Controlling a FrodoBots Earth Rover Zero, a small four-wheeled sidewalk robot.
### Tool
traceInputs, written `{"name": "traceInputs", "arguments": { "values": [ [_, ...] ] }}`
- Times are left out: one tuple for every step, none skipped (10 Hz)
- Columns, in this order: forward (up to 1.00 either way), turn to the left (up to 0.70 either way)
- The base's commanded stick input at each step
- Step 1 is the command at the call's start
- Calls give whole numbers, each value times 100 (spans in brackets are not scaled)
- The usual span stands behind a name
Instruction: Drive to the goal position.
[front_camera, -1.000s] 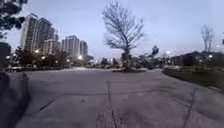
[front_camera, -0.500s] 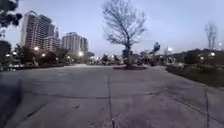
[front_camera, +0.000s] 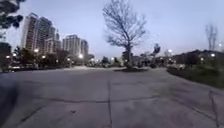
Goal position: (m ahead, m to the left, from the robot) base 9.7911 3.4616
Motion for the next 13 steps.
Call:
{"name": "traceInputs", "arguments": {
  "values": [
    [70,0],
    [70,0],
    [70,0],
    [70,0],
    [70,0],
    [70,0],
    [70,0],
    [70,6],
    [70,14],
    [70,21],
    [70,29],
    [70,35],
    [70,34]
  ]
}}
